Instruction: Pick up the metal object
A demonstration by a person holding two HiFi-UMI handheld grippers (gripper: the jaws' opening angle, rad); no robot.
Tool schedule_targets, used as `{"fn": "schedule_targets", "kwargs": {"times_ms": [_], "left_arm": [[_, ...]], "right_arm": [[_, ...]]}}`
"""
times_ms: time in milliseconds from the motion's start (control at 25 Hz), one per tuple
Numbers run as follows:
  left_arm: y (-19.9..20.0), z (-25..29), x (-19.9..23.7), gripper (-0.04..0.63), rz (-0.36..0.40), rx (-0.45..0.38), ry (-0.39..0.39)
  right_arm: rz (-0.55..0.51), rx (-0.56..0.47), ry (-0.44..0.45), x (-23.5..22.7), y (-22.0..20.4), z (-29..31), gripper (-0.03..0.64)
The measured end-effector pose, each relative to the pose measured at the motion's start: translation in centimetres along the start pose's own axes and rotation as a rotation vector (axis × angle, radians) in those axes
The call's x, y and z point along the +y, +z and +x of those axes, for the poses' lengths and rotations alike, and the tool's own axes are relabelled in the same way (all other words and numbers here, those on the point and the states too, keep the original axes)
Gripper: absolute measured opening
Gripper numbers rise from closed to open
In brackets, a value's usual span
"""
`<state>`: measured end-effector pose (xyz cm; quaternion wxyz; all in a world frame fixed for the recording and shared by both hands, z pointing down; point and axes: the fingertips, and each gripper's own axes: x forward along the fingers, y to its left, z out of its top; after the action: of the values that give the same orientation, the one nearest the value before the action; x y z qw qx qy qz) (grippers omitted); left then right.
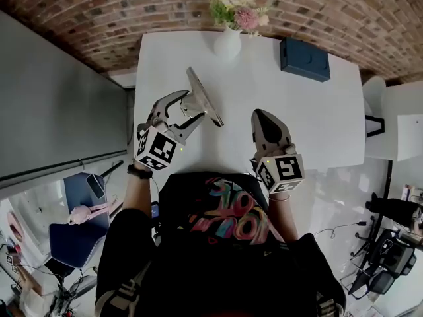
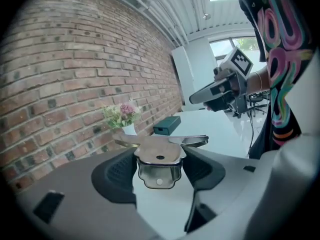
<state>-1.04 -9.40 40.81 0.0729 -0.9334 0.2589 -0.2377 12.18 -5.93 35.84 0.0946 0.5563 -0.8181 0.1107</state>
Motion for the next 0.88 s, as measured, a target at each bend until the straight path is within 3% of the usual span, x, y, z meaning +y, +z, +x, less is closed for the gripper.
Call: {"fn": "schedule_targets", "kwargs": {"times_ms": [440,560,680,880], "left_arm": [[7.6,-4.2,2.6,0.299,-0.117,-0.265,0.234],[8.2,-5.3,3.3,0.299,-0.272,-0.355,0.309],[7.6,-6.1,3.6,0.299,-0.369,-0.375,0.36],[6.2,-7.1,3.6,0.299,-0.413,-0.353,0.405]], "right_arm": [[-0.025,-0.065,0.026,0.0,3.2,0.5,0.018],[-0.026,-0.078,0.029,0.1,3.8,0.6,0.018],[-0.032,-0.085,0.036,0.2,4.1,0.6,0.018],[-0.036,-0.083,0.036,0.5,4.1,0.6,0.018]]}}
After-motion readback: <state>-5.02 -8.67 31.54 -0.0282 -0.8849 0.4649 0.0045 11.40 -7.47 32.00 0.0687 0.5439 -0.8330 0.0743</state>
